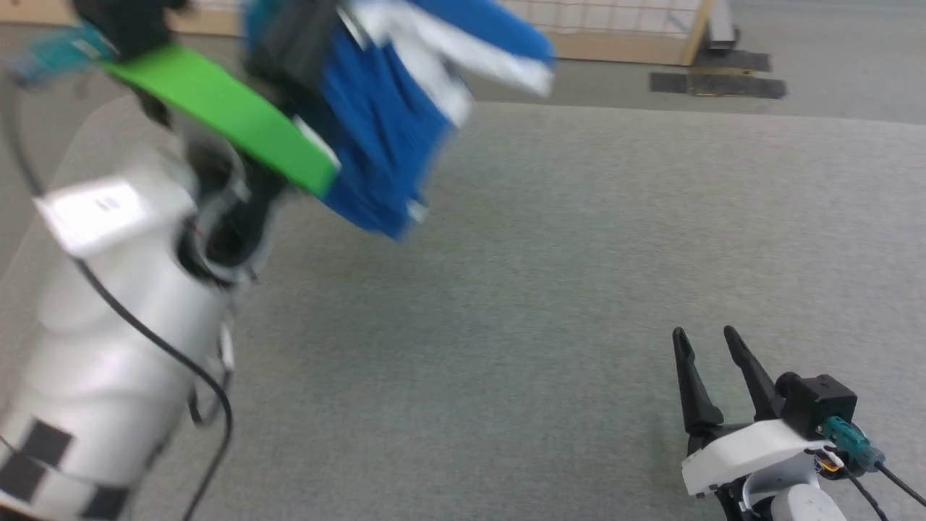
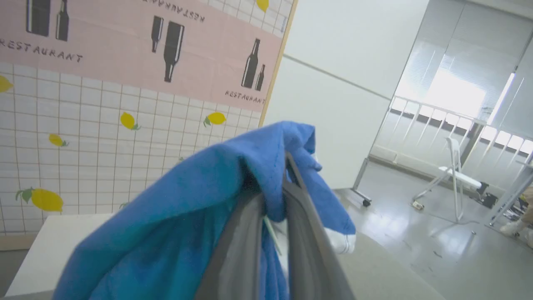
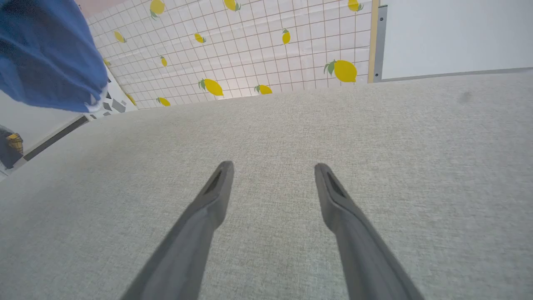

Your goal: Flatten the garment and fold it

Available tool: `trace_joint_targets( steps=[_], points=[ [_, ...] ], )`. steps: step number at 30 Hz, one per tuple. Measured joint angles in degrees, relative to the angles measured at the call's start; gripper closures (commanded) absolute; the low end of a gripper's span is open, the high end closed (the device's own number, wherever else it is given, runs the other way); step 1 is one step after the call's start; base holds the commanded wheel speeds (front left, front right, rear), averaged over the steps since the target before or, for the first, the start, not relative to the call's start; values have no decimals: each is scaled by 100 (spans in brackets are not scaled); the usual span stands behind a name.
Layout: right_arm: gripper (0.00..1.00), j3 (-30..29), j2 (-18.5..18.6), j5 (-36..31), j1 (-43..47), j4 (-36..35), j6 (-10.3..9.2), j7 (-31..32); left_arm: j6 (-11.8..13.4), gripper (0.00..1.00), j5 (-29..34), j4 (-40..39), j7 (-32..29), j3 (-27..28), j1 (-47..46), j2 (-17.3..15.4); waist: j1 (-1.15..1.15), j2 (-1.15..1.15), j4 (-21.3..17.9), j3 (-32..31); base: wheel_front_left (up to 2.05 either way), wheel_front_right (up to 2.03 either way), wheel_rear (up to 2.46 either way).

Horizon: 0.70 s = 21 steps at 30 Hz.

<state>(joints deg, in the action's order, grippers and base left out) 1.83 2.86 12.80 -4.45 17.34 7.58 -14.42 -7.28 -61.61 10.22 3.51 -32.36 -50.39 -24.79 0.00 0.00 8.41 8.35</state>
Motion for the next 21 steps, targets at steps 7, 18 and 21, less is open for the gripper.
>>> trace_joint_targets(
  steps=[7, 18, 21],
  points=[
    [0, 2, 1, 109, 20, -47, 0, -24, 38, 100, -137, 149, -1013, -1111, 1319, 36, 0, 0, -425, -100, 0, 0, 0],
    [0, -98, 3, 142, 159, -125, 0, -25, 143, 0, -187, 779, -1922, -1942, 2143, -16, 0, 0, -549, -230, 0, 0, 0],
    [0, -80, 0, 174, 208, -120, 0, -25, 287, 0, -495, 543, -1583, -1473, 2140, -41, 0, 0, -500, -312, 0, 0, 0]
  ],
)
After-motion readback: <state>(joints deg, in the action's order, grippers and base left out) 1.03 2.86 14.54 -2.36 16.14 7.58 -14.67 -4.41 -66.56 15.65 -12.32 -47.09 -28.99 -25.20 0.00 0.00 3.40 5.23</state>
